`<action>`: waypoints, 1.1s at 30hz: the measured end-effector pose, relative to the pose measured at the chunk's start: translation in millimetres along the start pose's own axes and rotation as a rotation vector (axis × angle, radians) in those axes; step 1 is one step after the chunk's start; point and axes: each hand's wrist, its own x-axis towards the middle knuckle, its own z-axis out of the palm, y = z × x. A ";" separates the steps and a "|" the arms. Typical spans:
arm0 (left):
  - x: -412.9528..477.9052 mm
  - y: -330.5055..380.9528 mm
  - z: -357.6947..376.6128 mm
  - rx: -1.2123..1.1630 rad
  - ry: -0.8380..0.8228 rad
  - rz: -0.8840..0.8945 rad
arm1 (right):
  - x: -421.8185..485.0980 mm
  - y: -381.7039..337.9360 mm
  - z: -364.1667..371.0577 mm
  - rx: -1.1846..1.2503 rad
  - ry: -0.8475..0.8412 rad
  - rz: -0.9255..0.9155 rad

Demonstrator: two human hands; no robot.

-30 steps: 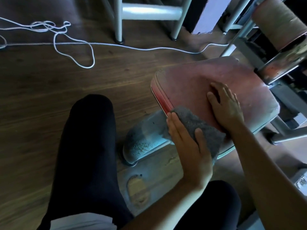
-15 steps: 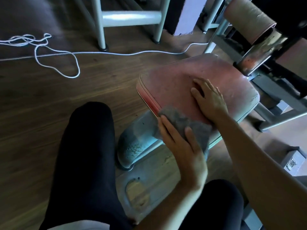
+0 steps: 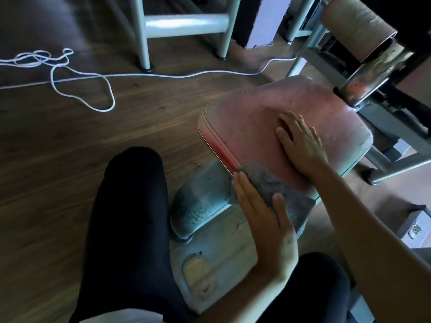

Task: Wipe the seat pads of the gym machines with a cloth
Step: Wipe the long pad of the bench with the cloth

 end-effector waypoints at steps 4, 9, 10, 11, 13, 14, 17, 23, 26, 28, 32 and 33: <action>57.1 -1.0 -0.5 0.003 0.097 -0.050 | 0.5 -0.3 1.1 0.000 0.001 0.013; 27.7 3.9 3.7 -0.023 0.069 -0.050 | 1.3 0.6 1.8 0.006 0.006 0.019; 13.3 5.2 2.2 -0.012 0.039 -0.036 | 1.5 0.5 1.6 0.010 0.007 0.019; 2.5 4.6 0.0 -0.001 0.012 -0.021 | 1.4 0.4 1.5 0.013 0.007 0.018; 2.5 1.8 -3.2 0.016 -0.019 0.001 | -0.2 0.6 1.6 0.013 0.005 0.019; 10.9 0.2 -3.3 0.024 -0.025 0.001 | -0.2 0.6 1.7 0.011 0.004 0.019; 48.1 1.8 -2.8 0.039 0.019 -0.025 | 0.4 -0.3 0.8 0.010 -0.002 0.018; 54.5 4.4 -0.5 -0.003 0.087 -0.074 | -1.2 -1.9 1.3 -0.002 -0.010 0.029; 11.1 8.5 -1.1 0.009 0.033 -0.033 | -2.2 -2.4 1.0 0.001 -0.004 0.024; 1.4 6.4 -1.4 0.024 0.000 -0.031 | -2.8 -1.6 0.3 0.004 -0.004 0.024; 17.0 4.6 -2.6 0.055 -0.017 -0.018 | -1.8 -0.9 1.9 -0.006 -0.003 0.022; 20.0 4.9 -3.1 0.056 -0.018 -0.009 | -1.9 -0.4 1.9 -0.005 -0.004 0.023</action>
